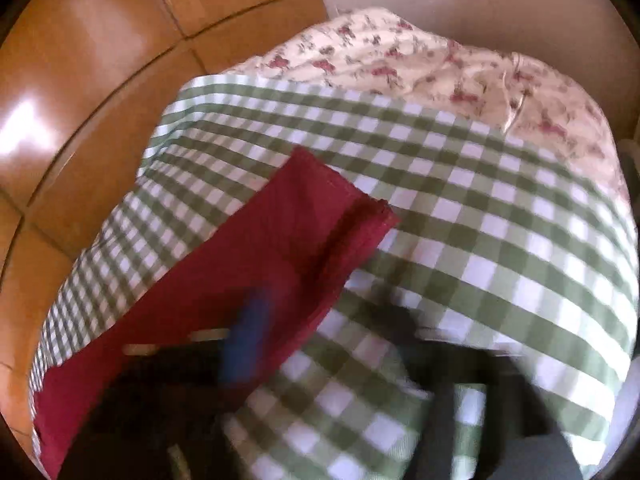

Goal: Fold small clothes

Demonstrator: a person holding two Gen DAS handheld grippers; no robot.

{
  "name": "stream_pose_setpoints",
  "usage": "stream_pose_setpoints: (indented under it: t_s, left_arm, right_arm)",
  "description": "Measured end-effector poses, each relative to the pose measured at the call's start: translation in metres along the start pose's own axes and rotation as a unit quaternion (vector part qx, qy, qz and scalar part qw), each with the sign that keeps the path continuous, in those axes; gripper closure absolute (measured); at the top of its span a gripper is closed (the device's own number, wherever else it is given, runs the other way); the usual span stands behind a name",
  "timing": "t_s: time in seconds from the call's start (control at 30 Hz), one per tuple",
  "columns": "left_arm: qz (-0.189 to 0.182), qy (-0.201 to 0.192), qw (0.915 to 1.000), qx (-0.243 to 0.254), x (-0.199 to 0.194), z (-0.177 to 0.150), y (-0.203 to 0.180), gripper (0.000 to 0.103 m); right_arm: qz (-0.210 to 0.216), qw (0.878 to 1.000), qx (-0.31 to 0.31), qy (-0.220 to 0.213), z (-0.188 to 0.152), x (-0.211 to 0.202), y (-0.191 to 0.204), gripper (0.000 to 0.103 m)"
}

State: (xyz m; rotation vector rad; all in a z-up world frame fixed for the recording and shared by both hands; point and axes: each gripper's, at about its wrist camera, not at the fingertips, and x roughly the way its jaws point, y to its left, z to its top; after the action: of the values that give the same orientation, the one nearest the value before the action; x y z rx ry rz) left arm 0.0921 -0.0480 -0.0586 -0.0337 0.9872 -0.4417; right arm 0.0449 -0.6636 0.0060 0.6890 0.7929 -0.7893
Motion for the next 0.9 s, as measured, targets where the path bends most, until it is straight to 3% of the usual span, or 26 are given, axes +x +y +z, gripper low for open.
stream_pose_setpoints:
  t_s: [0.07,0.13,0.23,0.37,0.47,0.53,0.6,0.67,0.73,0.8,0.9]
  left_arm:
    - [0.002,-0.013,0.9993,-0.035,-0.012,0.001,0.018,0.012]
    - [0.005,-0.029,0.9957,-0.088,-0.026,0.003,0.046,0.012]
    - [0.032,-0.053,0.9836,-0.169,-0.048,0.000,0.099,0.012]
    - [0.103,-0.085,0.9558,-0.262,-0.084,-0.005,0.182,0.013]
    - [0.124,-0.110,0.9358,-0.311,-0.109,-0.004,0.236,0.016]
    - [0.135,-0.123,0.9201,-0.347,-0.121,0.002,0.279,0.025]
    - [0.137,-0.129,0.9104,-0.368,-0.127,0.008,0.310,0.026]
    - [0.151,-0.148,0.8925,-0.399,-0.138,0.016,0.350,0.027]
    - [0.165,-0.162,0.8802,-0.414,-0.145,0.025,0.384,0.030]
    - [0.188,-0.173,0.8764,-0.408,-0.148,0.036,0.407,0.030]
    - [0.222,-0.184,0.8903,-0.352,-0.145,0.058,0.423,0.030]
  right_arm:
    - [0.027,0.999,-0.029,-0.005,-0.008,-0.021,0.015,0.022]
    - [0.049,0.997,-0.054,-0.012,-0.018,-0.043,0.032,0.015]
    - [0.114,0.988,-0.106,-0.005,-0.049,-0.072,0.078,0.012]
    - [0.209,0.956,-0.202,0.038,-0.122,-0.105,0.154,0.009]
    - [0.266,0.913,-0.297,0.082,-0.206,-0.129,0.216,0.009]
    - [0.277,0.890,-0.349,0.094,-0.250,-0.139,0.241,0.009]
    - [0.280,0.872,-0.390,0.098,-0.294,-0.146,0.265,0.009]
    - [0.278,0.860,-0.411,0.117,-0.326,-0.145,0.280,0.009]
    - [0.266,0.860,-0.417,0.123,-0.340,-0.139,0.282,0.004]
    - [0.248,0.860,-0.432,0.109,-0.351,-0.134,0.284,0.002]
    - [0.241,0.861,-0.434,0.109,-0.351,-0.131,0.286,0.002]
